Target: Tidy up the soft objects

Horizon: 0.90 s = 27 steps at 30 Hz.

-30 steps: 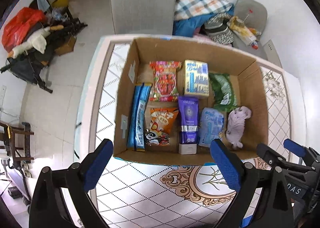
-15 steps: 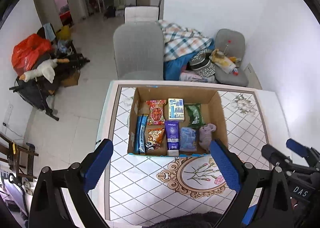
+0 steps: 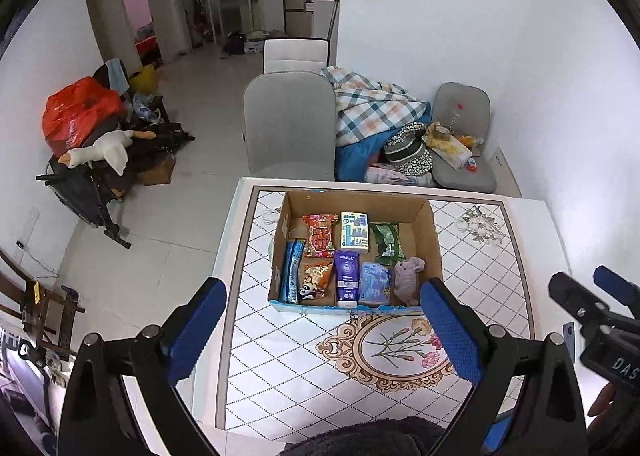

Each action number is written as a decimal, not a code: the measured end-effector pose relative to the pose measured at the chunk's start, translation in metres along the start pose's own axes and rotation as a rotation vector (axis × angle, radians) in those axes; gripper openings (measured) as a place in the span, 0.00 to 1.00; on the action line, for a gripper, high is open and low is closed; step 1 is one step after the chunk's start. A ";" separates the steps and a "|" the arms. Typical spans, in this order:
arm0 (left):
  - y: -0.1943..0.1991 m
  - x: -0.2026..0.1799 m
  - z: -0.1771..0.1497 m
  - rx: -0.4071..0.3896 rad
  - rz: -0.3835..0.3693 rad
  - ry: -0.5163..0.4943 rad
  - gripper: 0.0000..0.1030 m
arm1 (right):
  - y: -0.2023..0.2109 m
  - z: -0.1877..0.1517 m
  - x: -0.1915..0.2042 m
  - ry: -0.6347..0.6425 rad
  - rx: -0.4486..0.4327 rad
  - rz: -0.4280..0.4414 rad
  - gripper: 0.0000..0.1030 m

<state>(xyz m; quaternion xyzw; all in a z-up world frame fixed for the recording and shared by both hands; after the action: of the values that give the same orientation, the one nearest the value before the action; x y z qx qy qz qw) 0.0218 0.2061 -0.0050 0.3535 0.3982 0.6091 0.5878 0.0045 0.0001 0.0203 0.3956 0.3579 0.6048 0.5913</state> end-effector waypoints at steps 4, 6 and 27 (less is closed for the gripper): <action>0.003 -0.001 -0.005 0.004 0.000 0.004 0.97 | 0.011 0.000 0.001 0.006 -0.022 -0.006 0.94; 0.004 -0.002 -0.006 0.006 0.001 0.002 0.97 | 0.014 -0.001 0.002 0.007 -0.026 -0.001 0.94; 0.006 -0.011 -0.013 0.011 0.013 -0.033 0.97 | 0.011 -0.012 -0.003 0.002 -0.011 -0.012 0.94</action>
<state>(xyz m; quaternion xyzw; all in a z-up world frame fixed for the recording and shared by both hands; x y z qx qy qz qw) 0.0086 0.1938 -0.0051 0.3694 0.3896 0.6048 0.5881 -0.0107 -0.0029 0.0247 0.3896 0.3577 0.6035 0.5967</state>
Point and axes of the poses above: each gripper's, at about its wrist camera, not at the fingertips, and y roughly against the way its jaws point, x to its left, z to its top, the point moved 2 cm from there along -y, roughly the way its jaws point, and after that the axes turned 8 degrees about x, right-handed, at the moved point
